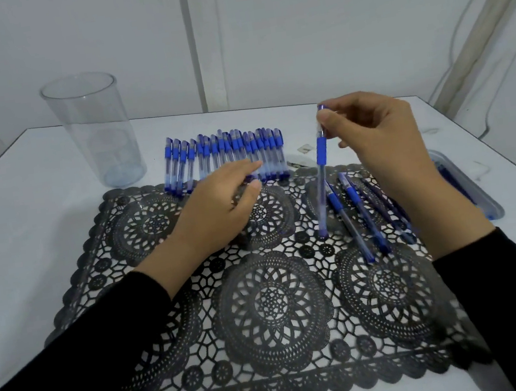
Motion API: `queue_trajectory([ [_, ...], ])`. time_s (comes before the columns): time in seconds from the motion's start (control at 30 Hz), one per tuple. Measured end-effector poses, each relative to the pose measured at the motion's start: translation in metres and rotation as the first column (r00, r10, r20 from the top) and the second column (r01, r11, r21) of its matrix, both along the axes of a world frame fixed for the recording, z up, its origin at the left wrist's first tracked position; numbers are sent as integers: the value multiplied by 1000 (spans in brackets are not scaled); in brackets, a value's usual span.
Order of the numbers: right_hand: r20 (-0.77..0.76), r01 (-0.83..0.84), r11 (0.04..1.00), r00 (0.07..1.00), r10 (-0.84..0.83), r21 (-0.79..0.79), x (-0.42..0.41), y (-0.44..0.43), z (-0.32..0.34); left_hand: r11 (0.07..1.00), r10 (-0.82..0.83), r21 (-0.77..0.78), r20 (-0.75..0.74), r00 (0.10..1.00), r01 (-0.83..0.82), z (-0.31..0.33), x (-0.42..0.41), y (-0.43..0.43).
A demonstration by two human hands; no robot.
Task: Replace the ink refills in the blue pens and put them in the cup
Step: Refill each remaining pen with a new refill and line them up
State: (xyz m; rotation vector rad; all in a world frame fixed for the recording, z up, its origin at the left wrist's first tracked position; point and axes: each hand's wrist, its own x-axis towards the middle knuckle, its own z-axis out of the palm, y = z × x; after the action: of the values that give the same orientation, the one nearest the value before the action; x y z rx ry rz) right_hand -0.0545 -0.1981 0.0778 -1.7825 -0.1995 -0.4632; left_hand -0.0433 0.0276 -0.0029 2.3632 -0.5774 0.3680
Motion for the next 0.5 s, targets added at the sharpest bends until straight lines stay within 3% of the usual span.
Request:
queue_trajectory([
  [0.07, -41, 43, 991, 998, -49, -125, 5, -7, -4, 985, 56, 164, 33, 998, -60, -2, 7, -5],
  [0.2, -111, 90, 913, 983, -145, -398, 12, -10, -17, 914, 166, 384, -57, 984, -132, -4, 22, -19],
  [0.5, -96, 39, 668, 982, -165, -743, 21, 6, -59, 854, 254, 486, -82, 964, -184, -8, 32, -29],
])
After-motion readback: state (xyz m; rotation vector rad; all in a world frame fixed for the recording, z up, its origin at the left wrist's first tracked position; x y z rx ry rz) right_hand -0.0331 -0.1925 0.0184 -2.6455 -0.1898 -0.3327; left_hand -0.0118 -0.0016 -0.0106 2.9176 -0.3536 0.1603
